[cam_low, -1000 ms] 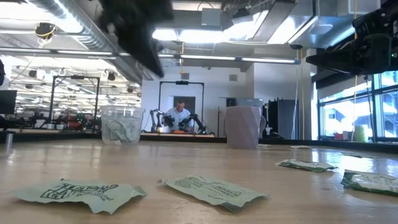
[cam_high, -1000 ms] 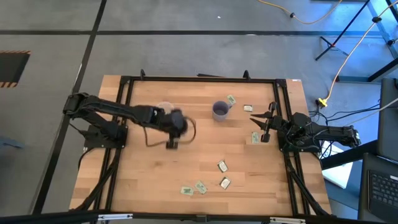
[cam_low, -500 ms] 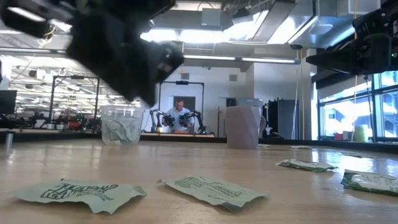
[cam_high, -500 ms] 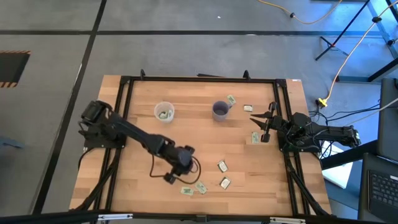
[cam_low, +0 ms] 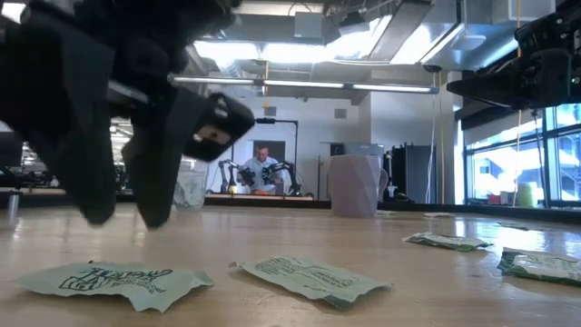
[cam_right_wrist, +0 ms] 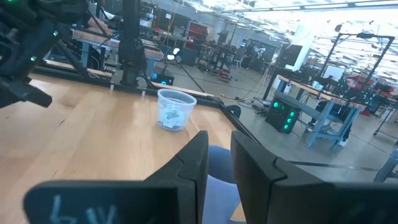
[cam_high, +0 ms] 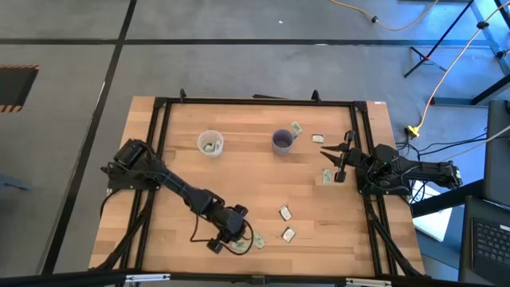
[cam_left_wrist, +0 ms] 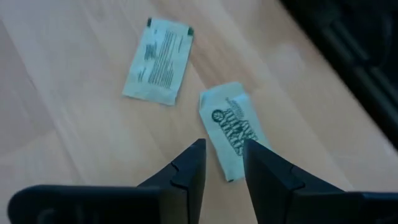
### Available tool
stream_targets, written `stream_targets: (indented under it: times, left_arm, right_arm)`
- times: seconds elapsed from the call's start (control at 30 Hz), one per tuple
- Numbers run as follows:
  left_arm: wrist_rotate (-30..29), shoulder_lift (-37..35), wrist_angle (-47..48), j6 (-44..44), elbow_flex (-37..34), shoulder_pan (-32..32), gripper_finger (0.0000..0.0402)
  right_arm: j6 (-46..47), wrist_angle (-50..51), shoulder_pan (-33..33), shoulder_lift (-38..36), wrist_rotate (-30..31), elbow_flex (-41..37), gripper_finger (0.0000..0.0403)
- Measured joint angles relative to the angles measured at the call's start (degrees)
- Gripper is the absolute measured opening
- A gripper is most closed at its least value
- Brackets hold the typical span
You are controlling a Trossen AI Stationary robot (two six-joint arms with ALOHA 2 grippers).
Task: Pick and place Stevia / Truvia into bins
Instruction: Put the light green stevia packet into the transparent container
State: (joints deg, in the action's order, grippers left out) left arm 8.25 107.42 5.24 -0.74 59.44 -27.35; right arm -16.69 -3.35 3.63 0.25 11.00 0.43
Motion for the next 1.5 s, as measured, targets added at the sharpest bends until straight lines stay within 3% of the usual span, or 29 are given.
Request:
stream_targets:
  times: [0.3, 0.47, 0.9, 1.17, 1.3, 1.5]
  left_arm:
    - [-0.4, 2.9, 1.7, -0.6, 0.3, -0.8, 0.0098]
    - [-3.9, 3.7, 3.2, -2.0, 0.4, -1.3, 0.0097]
    - [-3.3, 3.6, 7.9, -6.1, 0.6, 0.7, 0.0032]
    - [-1.2, 3.3, 10.5, -3.0, 0.6, 3.5, 0.0016]
    - [0.4, 1.8, 13.0, -0.1, 0.5, 5.6, 0.0003]
    - [-2.9, -3.6, 18.9, 1.1, 1.7, 7.6, 0.0002]
  right_arm:
    - [0.1, 0.0, 0.0, 0.0, 0.0, 0.0, 0.0074]
    - [0.1, 0.0, 0.0, 0.0, 0.0, 0.0, 0.0075]
    - [0.0, 0.0, 0.0, 0.0, 0.0, 0.0, 0.0075]
    - [-0.1, 0.0, 0.0, 0.0, 0.0, 0.0, 0.0075]
    - [-0.1, 0.0, 0.0, 0.0, 0.0, 0.0, 0.0075]
    - [-0.1, 0.0, 0.0, 0.0, 0.0, 0.0, 0.0074]
